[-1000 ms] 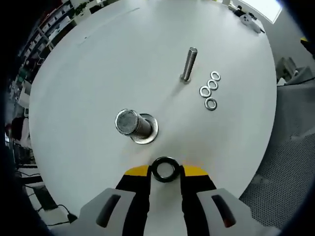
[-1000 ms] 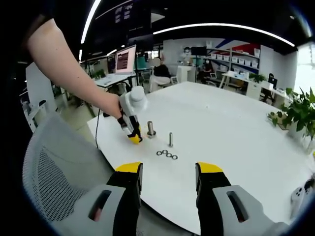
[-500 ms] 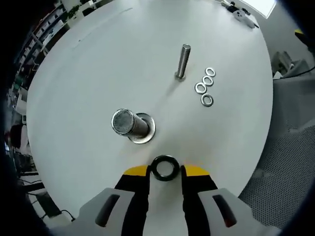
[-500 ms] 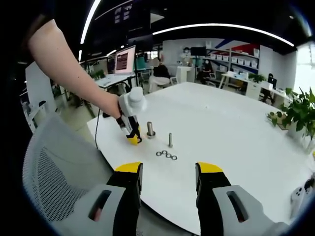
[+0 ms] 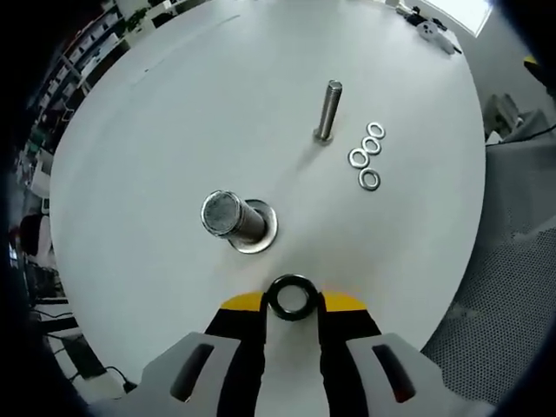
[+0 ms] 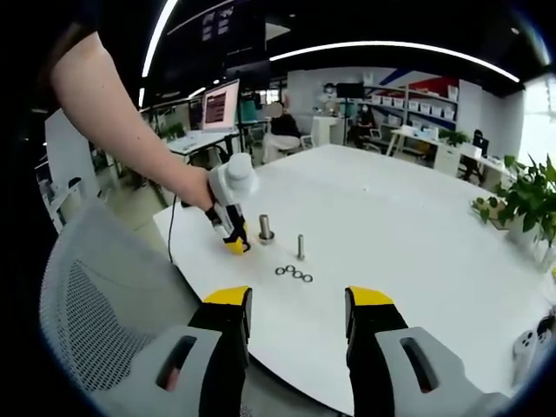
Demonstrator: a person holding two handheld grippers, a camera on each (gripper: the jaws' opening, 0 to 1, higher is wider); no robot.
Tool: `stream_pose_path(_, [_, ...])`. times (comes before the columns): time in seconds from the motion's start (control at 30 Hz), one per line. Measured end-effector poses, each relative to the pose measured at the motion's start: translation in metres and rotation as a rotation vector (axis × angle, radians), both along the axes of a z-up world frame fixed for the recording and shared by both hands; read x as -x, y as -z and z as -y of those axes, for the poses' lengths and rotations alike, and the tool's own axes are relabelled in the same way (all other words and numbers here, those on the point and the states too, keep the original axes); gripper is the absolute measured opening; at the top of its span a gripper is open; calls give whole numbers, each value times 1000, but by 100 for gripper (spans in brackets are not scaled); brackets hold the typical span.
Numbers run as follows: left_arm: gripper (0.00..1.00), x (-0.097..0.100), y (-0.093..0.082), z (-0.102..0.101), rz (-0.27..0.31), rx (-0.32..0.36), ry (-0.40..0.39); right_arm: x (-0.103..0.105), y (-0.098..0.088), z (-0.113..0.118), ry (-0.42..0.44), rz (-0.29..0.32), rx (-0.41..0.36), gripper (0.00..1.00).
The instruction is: Place the washer onto the threaded stud by aligning its center hole with the stud, sliding it down to the base, and recovering from edge contact or off-axis alignment until the washer reaches the visible bottom stop.
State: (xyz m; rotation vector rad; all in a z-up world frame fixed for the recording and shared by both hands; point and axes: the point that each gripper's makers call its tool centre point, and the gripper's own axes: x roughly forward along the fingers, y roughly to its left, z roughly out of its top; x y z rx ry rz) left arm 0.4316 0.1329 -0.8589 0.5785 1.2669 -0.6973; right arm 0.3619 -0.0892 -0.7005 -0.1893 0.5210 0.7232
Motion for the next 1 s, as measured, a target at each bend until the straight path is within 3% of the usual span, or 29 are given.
stream_pose_path(0.8, [20, -1, -1, 0, 17, 23, -34, 0, 0, 1, 1, 1, 1, 45])
stream_pose_path(1.0, [19, 1, -2, 2, 28, 23, -9, 0, 0, 1, 2, 0, 2, 45])
